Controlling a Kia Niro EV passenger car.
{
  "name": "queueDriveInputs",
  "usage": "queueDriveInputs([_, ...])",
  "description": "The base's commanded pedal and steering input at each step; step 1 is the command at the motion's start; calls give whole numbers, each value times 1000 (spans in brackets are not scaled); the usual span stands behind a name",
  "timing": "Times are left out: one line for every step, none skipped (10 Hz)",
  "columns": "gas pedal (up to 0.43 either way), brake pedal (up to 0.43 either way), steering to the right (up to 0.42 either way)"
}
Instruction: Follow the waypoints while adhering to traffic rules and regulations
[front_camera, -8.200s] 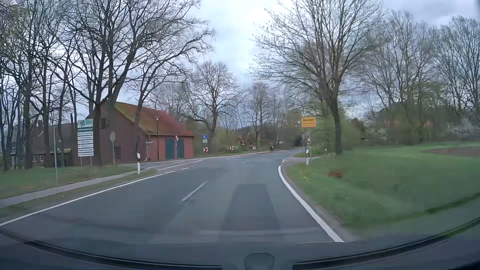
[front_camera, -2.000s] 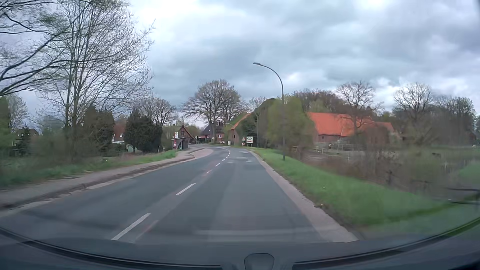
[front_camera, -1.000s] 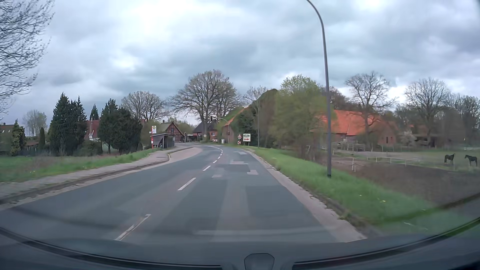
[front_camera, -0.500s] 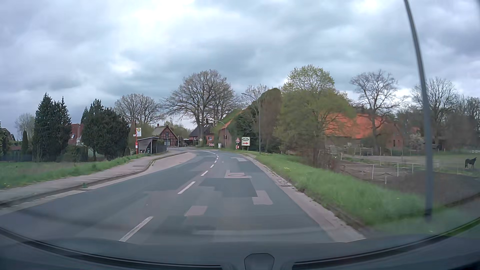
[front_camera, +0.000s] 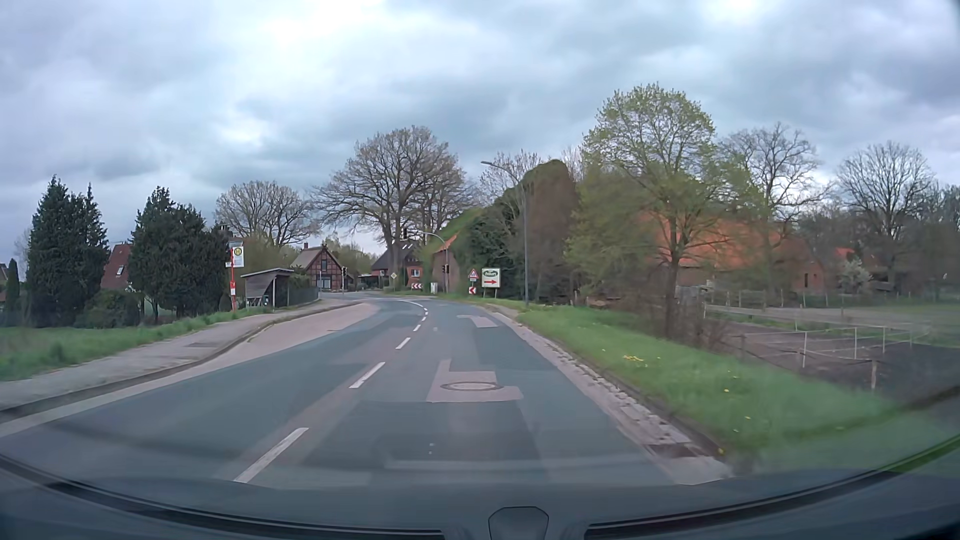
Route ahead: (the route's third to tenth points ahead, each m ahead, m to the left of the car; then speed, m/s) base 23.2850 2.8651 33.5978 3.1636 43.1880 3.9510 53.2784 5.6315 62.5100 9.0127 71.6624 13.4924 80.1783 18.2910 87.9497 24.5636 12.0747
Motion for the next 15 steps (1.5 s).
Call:
queueDriveInputs([28, 0, -5])
queueDriveInputs([28, 0, -6])
queueDriveInputs([28, 0, -8])
queueDriveInputs([28, 0, -10])
queueDriveInputs([28, 0, -10])
queueDriveInputs([28, 0, -11])
queueDriveInputs([39, 0, -13])
queueDriveInputs([47, 0, -13])
queueDriveInputs([47, 0, -12])
queueDriveInputs([47, 0, -12])
queueDriveInputs([47, 0, -10])
queueDriveInputs([47, 0, -8])
queueDriveInputs([47, 0, -8])
queueDriveInputs([47, 0, -8])
queueDriveInputs([59, 0, -8])
